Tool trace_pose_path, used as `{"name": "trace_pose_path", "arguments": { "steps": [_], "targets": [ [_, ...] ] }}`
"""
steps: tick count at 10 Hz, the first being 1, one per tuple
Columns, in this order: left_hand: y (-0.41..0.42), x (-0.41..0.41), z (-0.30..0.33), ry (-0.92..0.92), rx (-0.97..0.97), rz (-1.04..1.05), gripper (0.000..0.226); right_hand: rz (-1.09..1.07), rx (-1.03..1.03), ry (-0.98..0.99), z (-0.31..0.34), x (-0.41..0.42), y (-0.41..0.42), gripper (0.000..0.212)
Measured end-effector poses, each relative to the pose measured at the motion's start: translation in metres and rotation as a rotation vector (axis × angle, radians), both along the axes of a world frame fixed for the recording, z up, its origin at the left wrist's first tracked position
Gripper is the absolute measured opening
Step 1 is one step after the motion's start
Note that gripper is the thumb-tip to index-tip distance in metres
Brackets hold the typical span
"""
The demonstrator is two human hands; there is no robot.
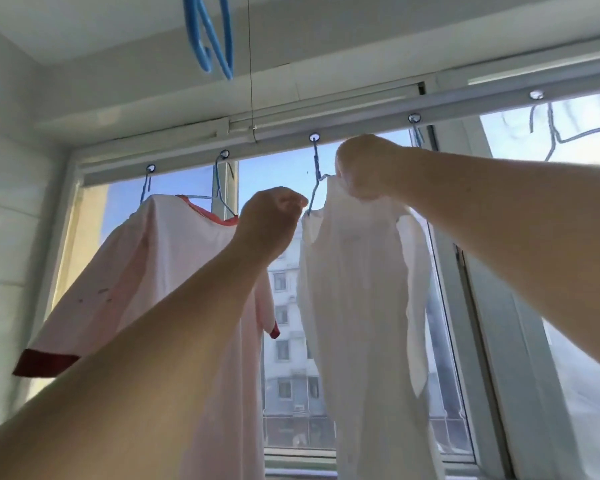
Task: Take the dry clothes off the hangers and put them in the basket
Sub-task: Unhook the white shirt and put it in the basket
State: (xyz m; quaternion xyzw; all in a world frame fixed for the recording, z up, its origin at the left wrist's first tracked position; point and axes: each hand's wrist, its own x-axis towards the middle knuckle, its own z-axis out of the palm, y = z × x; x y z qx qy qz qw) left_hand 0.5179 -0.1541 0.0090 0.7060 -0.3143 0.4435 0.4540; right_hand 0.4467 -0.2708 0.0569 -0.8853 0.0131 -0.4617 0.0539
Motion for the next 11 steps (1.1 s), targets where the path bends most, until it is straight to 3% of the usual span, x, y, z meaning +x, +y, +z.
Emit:
{"name": "trace_pose_path", "arguments": {
  "steps": [1,2,3,4,7,9,11],
  "targets": [
    [-0.009,0.015,0.011,-0.007,0.039,0.042,0.026,-0.191,-0.168,-0.058,-0.001,0.010,-0.015,0.029],
    [-0.023,0.028,0.021,0.028,0.142,0.067,0.036,-0.296,-0.257,-0.074,-0.003,0.015,-0.017,0.011],
    [-0.041,0.038,0.031,-0.036,0.189,0.094,0.044,-0.407,-0.312,-0.202,-0.006,0.027,-0.029,0.032],
    [-0.053,0.038,0.039,-0.186,0.241,0.124,0.049,-0.420,-0.319,-0.277,-0.006,0.034,-0.047,0.022],
    [-0.072,0.037,0.063,-0.293,0.312,0.077,0.041,-0.255,-0.147,-0.421,-0.016,0.033,-0.073,0.017],
    [-0.069,0.039,0.067,-0.288,0.370,0.121,0.058,-0.155,-0.037,-0.460,-0.036,0.033,-0.087,0.016],
    [-0.067,0.040,0.066,-0.369,0.403,0.193,0.031,-0.032,0.202,-0.560,-0.069,0.031,-0.103,0.011]
  ]
}}
